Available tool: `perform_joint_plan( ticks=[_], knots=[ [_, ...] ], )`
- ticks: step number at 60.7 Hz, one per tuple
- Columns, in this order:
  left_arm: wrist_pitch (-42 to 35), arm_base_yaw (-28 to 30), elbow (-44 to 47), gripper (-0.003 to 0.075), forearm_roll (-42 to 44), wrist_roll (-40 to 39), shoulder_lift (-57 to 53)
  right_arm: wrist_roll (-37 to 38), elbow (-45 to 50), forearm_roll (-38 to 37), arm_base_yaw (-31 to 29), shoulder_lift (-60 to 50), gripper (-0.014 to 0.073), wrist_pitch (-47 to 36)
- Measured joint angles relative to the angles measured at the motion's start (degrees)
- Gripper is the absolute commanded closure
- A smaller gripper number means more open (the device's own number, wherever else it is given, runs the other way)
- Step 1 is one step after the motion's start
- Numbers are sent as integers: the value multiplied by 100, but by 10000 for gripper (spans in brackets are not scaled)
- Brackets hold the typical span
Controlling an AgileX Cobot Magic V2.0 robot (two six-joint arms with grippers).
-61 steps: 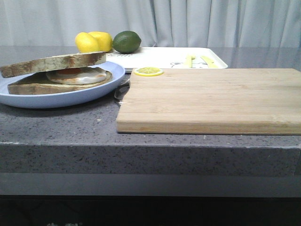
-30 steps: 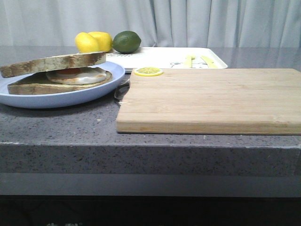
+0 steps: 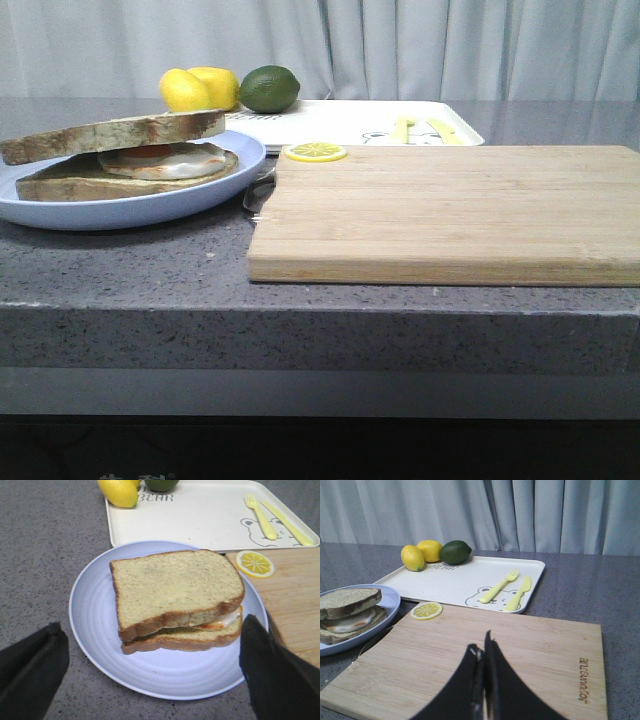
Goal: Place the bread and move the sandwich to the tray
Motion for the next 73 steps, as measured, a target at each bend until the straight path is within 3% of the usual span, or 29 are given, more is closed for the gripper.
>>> perform_joint_plan(
  ticks=[16, 23, 48, 69, 73],
  knots=[
    [1119, 1446, -1287, 51, -198, -137, 1279, 4, 0, 0, 0, 0, 654, 0],
    [1496, 1801, -1737, 51, -368, -137, 1875, 4, 0, 0, 0, 0, 654, 0],
    [2033, 1812, -2501, 51, -443, -137, 3685, 4, 0, 0, 0, -15, 654, -10],
    [2035, 1688, -2551, 52, -455, -137, 4060, 4, 0, 0, 0, -15, 654, -10],
    [2023, 1688, -2557, 82, -455, -137, 4069, 13, 0, 0, 0, -15, 654, -10]
  ],
)
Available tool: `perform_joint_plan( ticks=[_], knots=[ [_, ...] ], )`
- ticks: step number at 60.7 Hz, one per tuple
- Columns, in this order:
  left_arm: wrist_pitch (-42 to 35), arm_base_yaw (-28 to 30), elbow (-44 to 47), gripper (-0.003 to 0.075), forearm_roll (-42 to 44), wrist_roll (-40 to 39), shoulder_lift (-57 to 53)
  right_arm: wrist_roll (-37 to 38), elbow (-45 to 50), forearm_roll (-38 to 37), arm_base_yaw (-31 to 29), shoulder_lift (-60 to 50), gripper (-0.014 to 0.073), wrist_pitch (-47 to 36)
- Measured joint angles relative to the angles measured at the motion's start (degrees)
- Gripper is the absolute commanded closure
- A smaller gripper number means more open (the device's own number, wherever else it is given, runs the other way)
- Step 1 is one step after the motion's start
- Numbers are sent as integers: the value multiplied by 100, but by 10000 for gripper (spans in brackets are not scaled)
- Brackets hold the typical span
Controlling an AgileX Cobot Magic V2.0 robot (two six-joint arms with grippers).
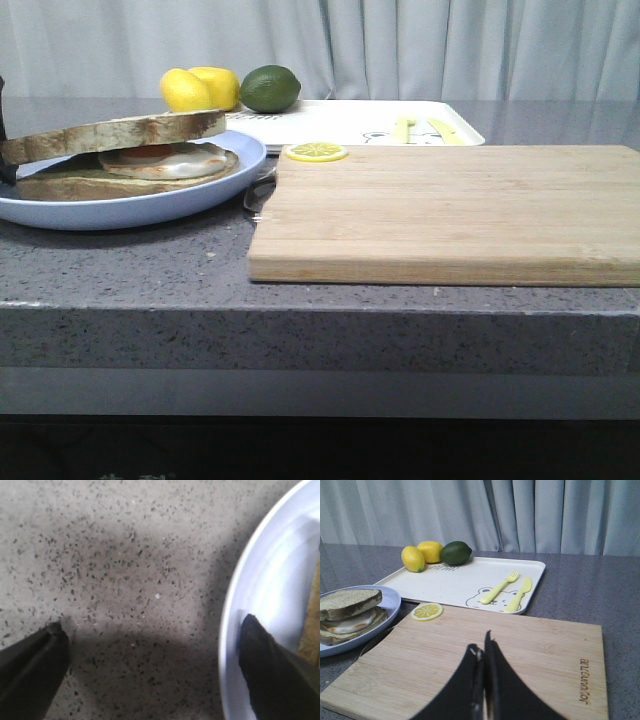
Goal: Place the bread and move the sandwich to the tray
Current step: 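Grasp the blue plate rim with the left gripper, then lift the plate with the left gripper and carry it onto the white tray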
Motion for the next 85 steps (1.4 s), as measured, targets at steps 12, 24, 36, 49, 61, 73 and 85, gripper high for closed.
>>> perform_joint_plan(
  ticks=[12, 24, 36, 49, 61, 73, 85],
  knots=[
    [-53, -4, -14, 421, -58, 0, 31, 0, 0, 3, 0, 0, 654, 0],
    [-126, -4, -22, 741, -189, 0, 31, 0, 0, 3, 0, 0, 654, 0],
    [-151, -4, -35, 740, -346, -10, 31, 0, 0, 3, 0, 0, 654, 0],
    [405, 300, -439, 740, -1386, 952, 31, 0, 0, 3, 0, 0, 654, 0],
    [932, 735, -792, 740, -3038, 2258, 77, 0, 0, 3, 0, 0, 654, 0],
    [1033, 792, -1095, 741, -3420, 2444, 78, 0, 0, 3, 0, 0, 654, 0],
    [1125, 792, -1556, 741, -3420, 2489, 206, 0, 0, 3, 0, 0, 654, 0]
  ],
)
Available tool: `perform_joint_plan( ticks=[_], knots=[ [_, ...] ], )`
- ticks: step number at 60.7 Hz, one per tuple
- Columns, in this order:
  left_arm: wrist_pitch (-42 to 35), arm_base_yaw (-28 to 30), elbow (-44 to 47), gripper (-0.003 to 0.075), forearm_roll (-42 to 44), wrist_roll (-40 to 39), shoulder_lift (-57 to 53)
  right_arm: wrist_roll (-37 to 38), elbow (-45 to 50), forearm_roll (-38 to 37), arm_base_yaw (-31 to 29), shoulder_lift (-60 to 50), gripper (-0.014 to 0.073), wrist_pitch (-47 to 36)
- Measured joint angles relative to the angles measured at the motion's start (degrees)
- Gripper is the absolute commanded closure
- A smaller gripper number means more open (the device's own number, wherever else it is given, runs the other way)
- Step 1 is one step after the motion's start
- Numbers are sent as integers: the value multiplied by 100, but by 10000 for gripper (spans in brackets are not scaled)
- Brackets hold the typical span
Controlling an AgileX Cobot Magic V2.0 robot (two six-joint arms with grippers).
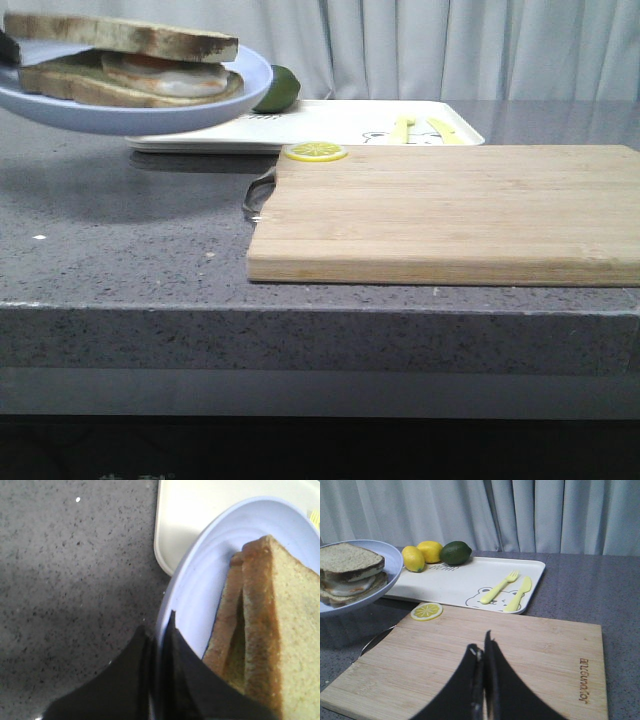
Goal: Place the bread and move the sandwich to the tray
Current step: 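Lift the plate with the left gripper and carry it onto the white tray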
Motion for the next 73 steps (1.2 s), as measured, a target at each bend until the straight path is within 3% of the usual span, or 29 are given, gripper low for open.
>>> perform_joint_plan(
  ticks=[19, 51, 59, 73],
  knots=[
    [456, -203, -1994, 741, 38, -444, 1458, 0, 0, 0, 0, 0, 654, 0],
    [1882, -1087, -7595, 741, 854, -2391, 5342, 0, 56, 0, 0, 0, 654, 0],
    [2007, -1133, -8180, 741, 771, -2452, 5785, 0, 69, 0, 0, 0, 654, 0],
    [2007, -1156, -8278, 740, 481, -2478, 6027, 0, 69, 0, 0, 0, 654, 0]
  ],
)
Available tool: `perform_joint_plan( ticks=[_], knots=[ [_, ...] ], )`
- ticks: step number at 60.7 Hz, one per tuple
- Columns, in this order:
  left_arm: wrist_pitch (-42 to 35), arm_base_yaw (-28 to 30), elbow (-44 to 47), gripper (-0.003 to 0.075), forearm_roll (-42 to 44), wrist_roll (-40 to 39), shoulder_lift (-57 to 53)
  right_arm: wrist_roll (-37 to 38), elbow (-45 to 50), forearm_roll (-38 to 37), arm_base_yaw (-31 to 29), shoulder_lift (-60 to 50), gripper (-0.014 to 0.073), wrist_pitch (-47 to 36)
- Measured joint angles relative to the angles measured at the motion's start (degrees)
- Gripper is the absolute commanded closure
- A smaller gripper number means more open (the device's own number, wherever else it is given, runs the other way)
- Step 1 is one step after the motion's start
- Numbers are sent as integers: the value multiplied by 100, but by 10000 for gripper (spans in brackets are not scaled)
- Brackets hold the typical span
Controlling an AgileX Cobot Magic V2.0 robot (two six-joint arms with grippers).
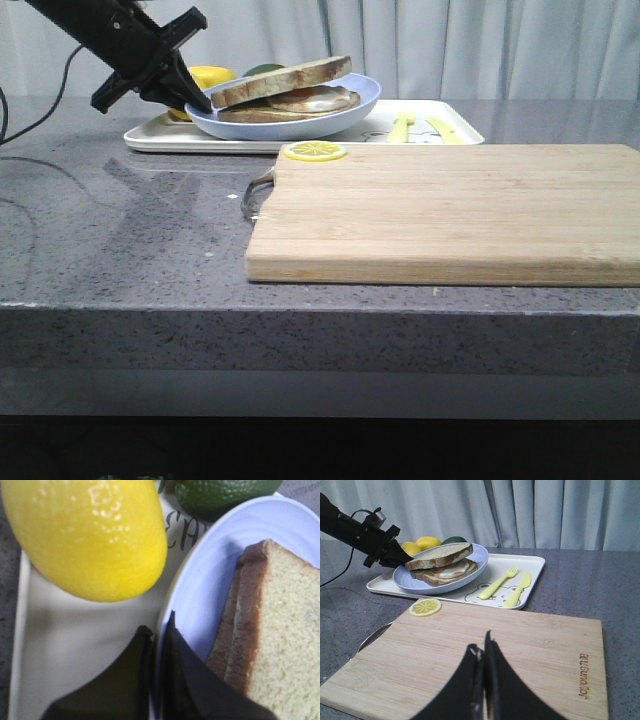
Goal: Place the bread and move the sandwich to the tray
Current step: 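Lift the plate with the left gripper and carry it onto the white tray, then lower the plate onto the tray, open and raise the left gripper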
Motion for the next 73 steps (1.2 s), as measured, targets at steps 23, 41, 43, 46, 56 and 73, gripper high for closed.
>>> perform_joint_plan(
  ticks=[23, 41, 43, 46, 56, 73],
  knots=[
    [-96, -70, 0, 723, -24, 105, 62, 0, 0, 0, 0, 0, 654, -34],
    [-448, -79, -35, 372, -167, 129, 84, 0, 0, 0, 0, 0, 654, -34],
    [-474, -79, -35, 324, -167, 129, 84, 0, 0, 0, 0, 0, 654, -34],
    [-515, -79, -35, 267, -155, 129, 93, 0, 0, 0, 0, 0, 654, -34],
    [-516, -79, -35, 218, -155, 129, 93, 0, 0, 0, 0, 0, 654, -34],
    [63, -19, -583, 268, -166, 129, 93, 0, 0, 0, 0, 0, 654, -34]
  ],
)
